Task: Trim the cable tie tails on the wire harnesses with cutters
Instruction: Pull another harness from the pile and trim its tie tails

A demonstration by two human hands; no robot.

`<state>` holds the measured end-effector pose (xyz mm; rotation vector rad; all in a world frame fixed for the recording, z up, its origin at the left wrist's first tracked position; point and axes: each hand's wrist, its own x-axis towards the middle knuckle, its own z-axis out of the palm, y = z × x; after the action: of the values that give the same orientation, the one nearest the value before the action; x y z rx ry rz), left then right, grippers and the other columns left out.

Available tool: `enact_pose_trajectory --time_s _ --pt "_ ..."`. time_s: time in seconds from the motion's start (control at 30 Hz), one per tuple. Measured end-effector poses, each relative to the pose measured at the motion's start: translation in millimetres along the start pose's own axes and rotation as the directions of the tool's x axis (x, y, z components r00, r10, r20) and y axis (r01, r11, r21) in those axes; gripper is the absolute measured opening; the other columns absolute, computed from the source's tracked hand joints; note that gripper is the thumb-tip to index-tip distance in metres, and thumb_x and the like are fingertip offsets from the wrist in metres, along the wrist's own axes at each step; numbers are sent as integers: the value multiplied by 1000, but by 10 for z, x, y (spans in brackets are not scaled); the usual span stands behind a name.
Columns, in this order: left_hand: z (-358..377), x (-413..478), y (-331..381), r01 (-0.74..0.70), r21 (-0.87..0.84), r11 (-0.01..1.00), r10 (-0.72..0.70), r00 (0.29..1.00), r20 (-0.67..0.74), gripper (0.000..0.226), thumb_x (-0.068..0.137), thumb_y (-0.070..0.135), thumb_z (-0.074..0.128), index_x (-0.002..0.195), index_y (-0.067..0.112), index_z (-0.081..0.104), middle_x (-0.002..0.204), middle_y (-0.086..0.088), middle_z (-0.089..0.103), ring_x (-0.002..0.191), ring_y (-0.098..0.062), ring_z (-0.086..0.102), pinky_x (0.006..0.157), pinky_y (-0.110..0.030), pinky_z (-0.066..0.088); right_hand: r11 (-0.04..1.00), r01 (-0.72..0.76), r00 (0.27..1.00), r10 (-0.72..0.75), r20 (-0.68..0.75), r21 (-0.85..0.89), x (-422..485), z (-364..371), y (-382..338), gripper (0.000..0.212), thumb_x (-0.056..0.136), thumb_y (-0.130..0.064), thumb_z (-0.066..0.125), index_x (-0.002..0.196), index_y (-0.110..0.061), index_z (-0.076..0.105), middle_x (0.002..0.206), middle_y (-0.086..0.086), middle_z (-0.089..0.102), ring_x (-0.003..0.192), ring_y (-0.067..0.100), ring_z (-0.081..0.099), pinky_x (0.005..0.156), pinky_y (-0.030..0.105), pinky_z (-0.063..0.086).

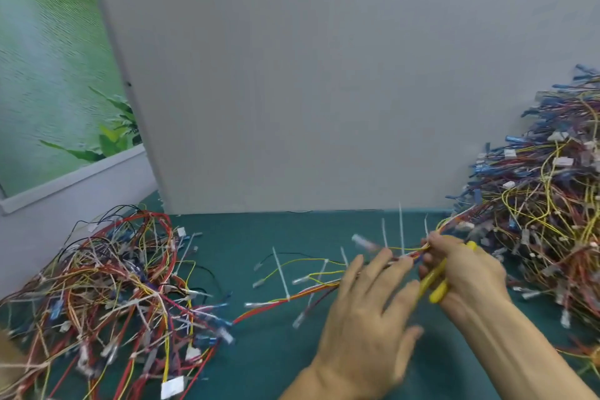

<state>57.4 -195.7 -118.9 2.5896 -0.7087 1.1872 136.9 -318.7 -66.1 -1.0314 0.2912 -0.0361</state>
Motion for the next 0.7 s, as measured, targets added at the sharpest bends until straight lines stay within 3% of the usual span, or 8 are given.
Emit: enact_pose_trajectory --time_s 0.07,0.13,0.2,0.27,0.37,0.5,0.6,0.7 --pt "-63 -98 -55 -48 8 999 49 998 -28 41 76 35 68 110 12 66 129 -7 59 124 -26 52 107 -44 39 995 105 993 -104 -63 1 49 -43 -22 26 92 -2 59 75 -16 46 58 6 57 35 7 46 37 17 37" --pt "-151 -202 -150 -35 16 999 36 997 -65 33 75 31 69 100 11 64 110 -6 62 102 -25 58 91 -38 46 987 162 981 -162 -111 -8 98 -117 -45 31 92 -1 60 74 -18 42 65 9 54 40 11 46 38 18 35" --pt "-246 -287 -259 59 52 997 -55 996 -74 28 78 32 65 98 13 59 101 -5 59 92 -23 55 83 -36 43 981 194 969 -195 -149 -19 144 -182 -77 31 92 -2 60 74 -18 42 68 10 53 47 15 46 39 20 35" --pt "-345 -338 -384 258 42 965 -255 965 -64 29 86 40 54 100 15 57 102 -2 57 95 -21 51 84 -34 39 974 222 957 -224 -182 -32 175 -223 -109 29 91 -3 61 75 -19 42 68 9 51 48 14 47 40 21 36" --pt "-476 -391 -671 610 -46 791 -611 791 -14 40 92 48 39 103 13 56 103 1 53 97 -18 47 89 -32 36 968 243 945 -251 -210 -65 208 -239 -135 31 90 -1 60 75 -22 41 68 8 50 44 11 46 38 19 34" --pt "-565 -483 -1080 843 -57 534 -828 536 166 27 97 41 44 96 17 56 99 -1 56 100 -21 52 86 -32 37 969 219 946 -239 -219 -113 252 -212 -136 30 85 5 56 74 -21 44 67 7 48 50 16 44 46 24 30" --pt "-697 -491 -1311 867 4 499 -829 475 295 23 95 43 49 88 23 58 93 4 60 91 -16 57 75 -29 37 962 229 935 -259 -244 -148 288 -206 -193 32 83 5 53 72 -22 43 65 5 44 49 17 38 45 26 28" --pt "-916 -566 -1569 818 194 541 -811 447 379 21 90 42 59 94 22 62 97 6 63 91 -14 58 75 -26 40 956 258 916 -288 -279 -139 326 -250 -322 33 82 5 50 70 -25 40 64 2 40 50 15 34 45 26 26"
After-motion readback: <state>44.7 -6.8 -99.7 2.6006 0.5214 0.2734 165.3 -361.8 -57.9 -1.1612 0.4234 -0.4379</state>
